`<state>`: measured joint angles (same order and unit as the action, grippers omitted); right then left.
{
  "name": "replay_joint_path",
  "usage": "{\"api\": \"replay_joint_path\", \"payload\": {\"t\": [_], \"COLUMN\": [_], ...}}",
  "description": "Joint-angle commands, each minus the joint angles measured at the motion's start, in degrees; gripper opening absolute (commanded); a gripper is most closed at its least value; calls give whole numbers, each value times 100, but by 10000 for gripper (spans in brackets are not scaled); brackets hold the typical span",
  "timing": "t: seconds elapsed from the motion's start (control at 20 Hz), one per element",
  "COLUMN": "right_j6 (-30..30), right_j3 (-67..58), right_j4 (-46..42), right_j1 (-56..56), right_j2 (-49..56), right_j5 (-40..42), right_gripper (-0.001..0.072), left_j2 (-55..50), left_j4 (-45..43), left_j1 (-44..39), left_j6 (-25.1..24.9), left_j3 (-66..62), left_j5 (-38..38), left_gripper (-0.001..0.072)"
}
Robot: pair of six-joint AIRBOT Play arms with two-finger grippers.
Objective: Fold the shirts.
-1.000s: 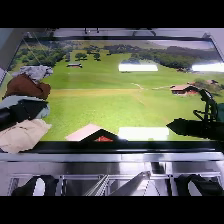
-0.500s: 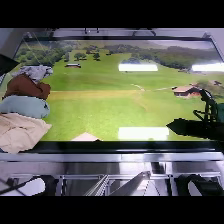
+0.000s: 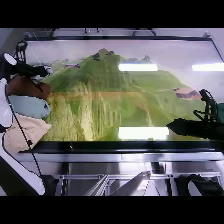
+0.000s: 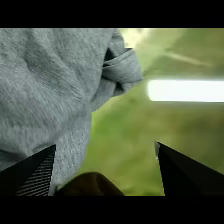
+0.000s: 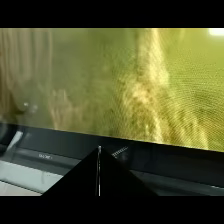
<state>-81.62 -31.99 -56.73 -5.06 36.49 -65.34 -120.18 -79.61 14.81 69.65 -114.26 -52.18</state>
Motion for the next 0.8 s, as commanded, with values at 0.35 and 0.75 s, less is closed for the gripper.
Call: {"api": "replay_joint_path", "payload": {"t": [0.35,0.75], "right_j6": [0,0], "right_j3": [2,2], "right_j4": [0,0], "right_j1": [2,4], "right_j2": [-2,-2], "right_j5": [-2,-2], "right_gripper": [15,15], "left_j2": [-273,-297], "left_j4": [-1084,-422], "left_j1": [-197,-669], "left_j6": [-225,-837], "left_j3": [249,-566], "left_j5": [1207,212], "left_gripper": [119,24]}}
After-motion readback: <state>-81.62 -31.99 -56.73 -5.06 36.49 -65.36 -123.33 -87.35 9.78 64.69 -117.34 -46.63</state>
